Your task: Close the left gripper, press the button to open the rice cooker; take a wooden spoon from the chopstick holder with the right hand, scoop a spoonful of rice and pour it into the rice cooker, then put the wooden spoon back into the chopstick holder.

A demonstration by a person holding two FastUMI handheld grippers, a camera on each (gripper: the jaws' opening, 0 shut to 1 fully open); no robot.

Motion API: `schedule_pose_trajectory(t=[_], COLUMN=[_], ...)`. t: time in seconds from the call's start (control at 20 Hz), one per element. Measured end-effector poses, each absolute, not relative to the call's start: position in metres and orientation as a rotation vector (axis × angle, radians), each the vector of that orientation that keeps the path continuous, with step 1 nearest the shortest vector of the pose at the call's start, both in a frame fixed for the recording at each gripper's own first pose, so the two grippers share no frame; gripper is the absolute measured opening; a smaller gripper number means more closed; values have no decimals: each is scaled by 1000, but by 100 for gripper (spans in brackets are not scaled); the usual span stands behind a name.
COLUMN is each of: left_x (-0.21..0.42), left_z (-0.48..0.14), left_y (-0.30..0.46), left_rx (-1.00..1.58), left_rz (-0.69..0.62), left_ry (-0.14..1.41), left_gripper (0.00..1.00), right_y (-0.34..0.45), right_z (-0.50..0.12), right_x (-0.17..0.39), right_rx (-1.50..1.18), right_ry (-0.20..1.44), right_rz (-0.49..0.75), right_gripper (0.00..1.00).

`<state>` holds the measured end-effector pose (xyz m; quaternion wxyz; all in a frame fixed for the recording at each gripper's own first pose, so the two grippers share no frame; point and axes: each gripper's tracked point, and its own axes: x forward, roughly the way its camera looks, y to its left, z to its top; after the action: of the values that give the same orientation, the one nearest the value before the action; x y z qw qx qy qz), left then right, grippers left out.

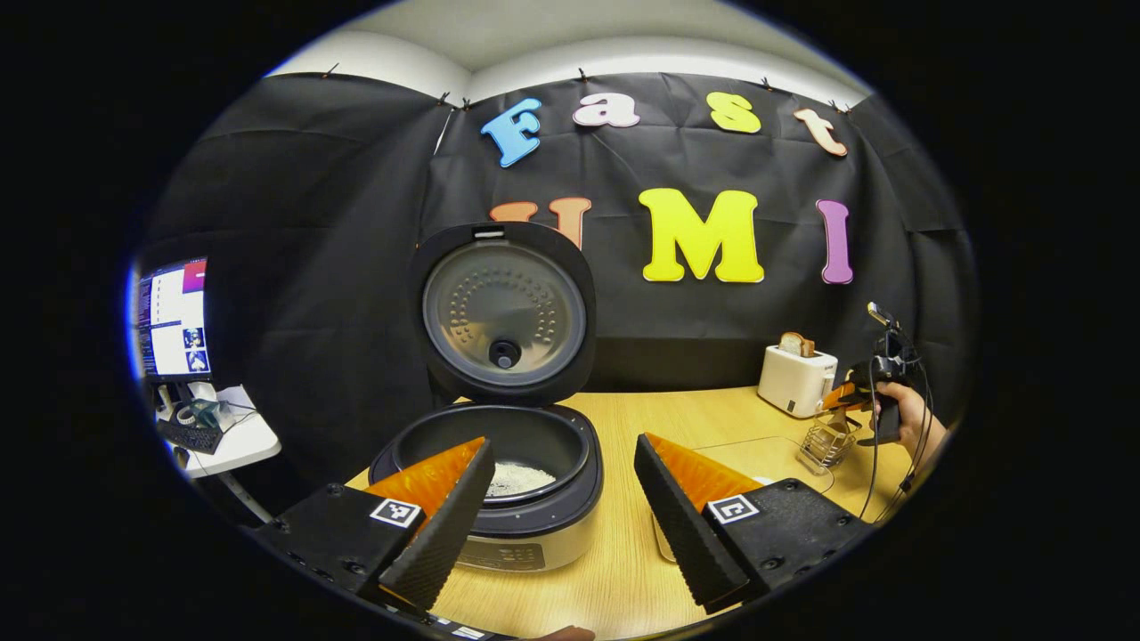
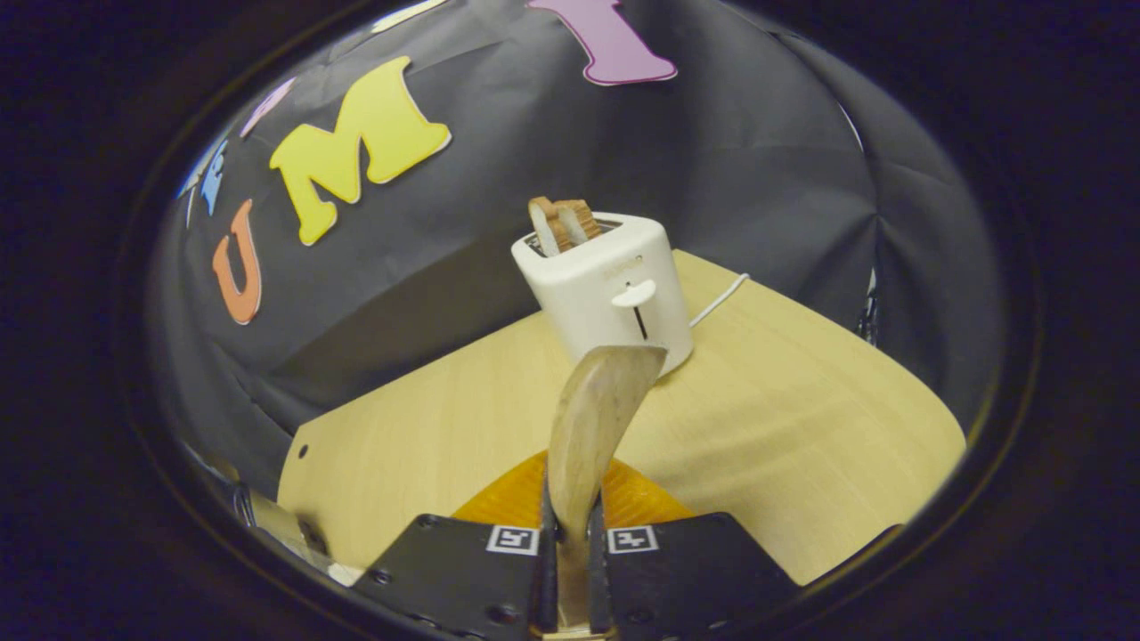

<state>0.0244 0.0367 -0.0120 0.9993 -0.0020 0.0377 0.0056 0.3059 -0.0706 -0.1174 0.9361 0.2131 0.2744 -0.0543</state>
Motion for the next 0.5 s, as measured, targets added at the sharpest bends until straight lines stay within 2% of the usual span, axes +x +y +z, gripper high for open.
schedule_pose_trajectory(t=[0.1,0.15,0.35,0.5], left_x=[22,21,18,18], left_z=[-10,-7,-2,-3], left_y=[37,38,36,38], left_rx=[0,3,-3,-6], left_rz=[11,11,0,0], left_ry=[70,62,45,47], left_gripper=[100,100,100,100], right_y=[-68,-65,-58,-56], right_z=[-112,-108,-88,-63], right_x=[300,297,279,267], right_rx=[392,378,312,272], right_ry=[538,529,481,428], right_rz=[-120,-112,-113,-128], right_gripper=[10,13,10,12])
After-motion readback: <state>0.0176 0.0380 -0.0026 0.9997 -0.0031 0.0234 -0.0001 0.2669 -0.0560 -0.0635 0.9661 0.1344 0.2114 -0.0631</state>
